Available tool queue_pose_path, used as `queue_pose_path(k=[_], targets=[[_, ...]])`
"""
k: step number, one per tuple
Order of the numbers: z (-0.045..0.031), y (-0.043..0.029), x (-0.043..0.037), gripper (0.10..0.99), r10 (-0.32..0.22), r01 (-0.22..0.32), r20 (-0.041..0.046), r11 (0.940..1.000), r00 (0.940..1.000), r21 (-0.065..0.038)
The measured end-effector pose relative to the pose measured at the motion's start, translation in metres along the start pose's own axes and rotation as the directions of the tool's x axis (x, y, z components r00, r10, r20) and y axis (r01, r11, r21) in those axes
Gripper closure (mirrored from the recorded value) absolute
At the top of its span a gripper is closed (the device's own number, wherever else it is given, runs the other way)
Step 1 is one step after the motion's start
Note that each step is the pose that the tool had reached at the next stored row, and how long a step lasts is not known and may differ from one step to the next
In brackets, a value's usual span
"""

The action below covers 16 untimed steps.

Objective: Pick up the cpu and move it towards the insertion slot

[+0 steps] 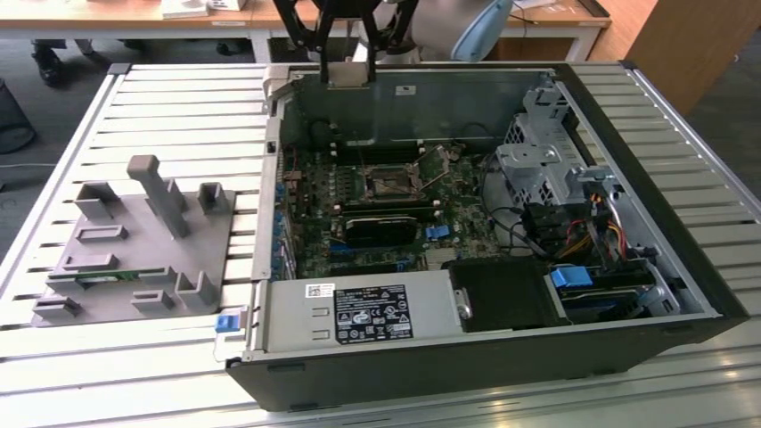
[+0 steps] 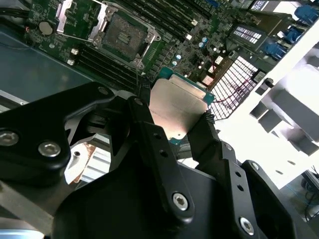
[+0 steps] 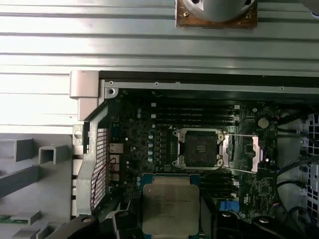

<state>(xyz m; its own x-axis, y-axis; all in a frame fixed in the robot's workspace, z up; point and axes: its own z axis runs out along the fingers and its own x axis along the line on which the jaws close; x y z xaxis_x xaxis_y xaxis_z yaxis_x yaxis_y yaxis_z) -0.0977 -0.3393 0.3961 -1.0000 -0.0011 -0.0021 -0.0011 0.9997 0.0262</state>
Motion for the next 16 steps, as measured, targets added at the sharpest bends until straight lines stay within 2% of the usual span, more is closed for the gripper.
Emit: queue_pose_path(k=[9,16], targets=[[0.0027,0.0099,-0.0134,0.541,0.000,0.000,0.0000,1.0000,1.0000,0.000],[0.0048,0.0164,-0.0294,0.541,0.000,0.000,0.0000,1.0000,1.0000,0.000]])
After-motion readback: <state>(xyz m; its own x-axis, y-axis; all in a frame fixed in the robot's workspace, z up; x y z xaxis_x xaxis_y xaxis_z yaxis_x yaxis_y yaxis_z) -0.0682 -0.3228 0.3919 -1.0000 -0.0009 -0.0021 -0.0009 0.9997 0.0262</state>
